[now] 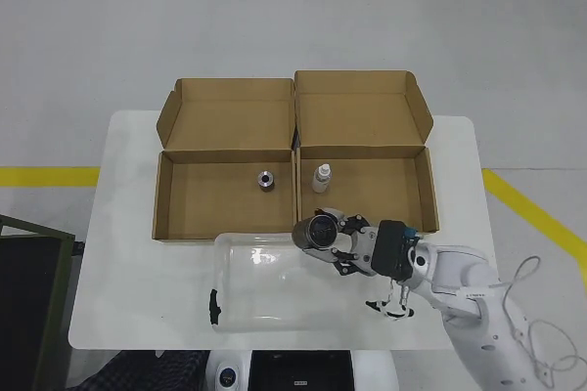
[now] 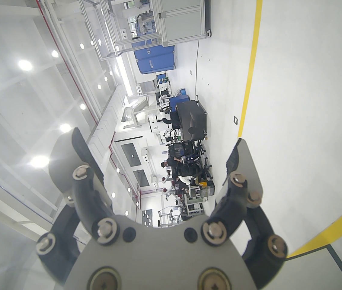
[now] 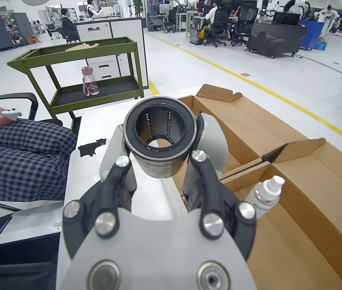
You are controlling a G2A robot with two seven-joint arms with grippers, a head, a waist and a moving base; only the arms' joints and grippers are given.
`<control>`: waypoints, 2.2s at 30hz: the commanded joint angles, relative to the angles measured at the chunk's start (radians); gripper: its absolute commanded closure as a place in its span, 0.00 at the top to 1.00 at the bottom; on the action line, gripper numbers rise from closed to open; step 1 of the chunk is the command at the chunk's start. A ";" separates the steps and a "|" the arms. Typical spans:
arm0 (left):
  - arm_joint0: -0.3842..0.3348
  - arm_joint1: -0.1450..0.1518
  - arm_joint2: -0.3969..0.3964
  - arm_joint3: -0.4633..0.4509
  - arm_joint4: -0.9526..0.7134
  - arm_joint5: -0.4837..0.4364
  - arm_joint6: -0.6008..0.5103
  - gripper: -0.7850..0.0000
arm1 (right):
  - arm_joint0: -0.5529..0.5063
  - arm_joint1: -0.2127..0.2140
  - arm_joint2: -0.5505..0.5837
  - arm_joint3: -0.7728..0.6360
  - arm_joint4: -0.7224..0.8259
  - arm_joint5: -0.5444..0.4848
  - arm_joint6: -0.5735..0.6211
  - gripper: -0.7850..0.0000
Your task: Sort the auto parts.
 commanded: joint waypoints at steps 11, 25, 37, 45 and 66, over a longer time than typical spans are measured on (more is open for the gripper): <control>0.000 0.000 0.000 0.000 0.000 0.000 0.000 1.00 | 0.034 0.000 -0.037 0.025 0.000 0.013 0.010 0.00; 0.000 0.000 0.000 0.000 0.000 0.000 0.000 1.00 | 0.170 -0.015 -0.153 0.089 -0.024 0.071 0.096 0.00; 0.000 0.000 0.000 0.000 0.000 0.000 0.000 1.00 | 0.371 -0.048 -0.287 0.213 -0.040 0.142 0.212 0.00; 0.000 0.000 0.000 0.000 0.000 0.000 0.000 1.00 | 0.512 -0.086 -0.407 0.315 -0.045 0.192 0.279 0.00; 0.000 0.000 0.000 0.000 0.000 0.000 0.000 1.00 | 0.695 -0.180 -0.605 0.595 -0.045 0.239 0.342 0.00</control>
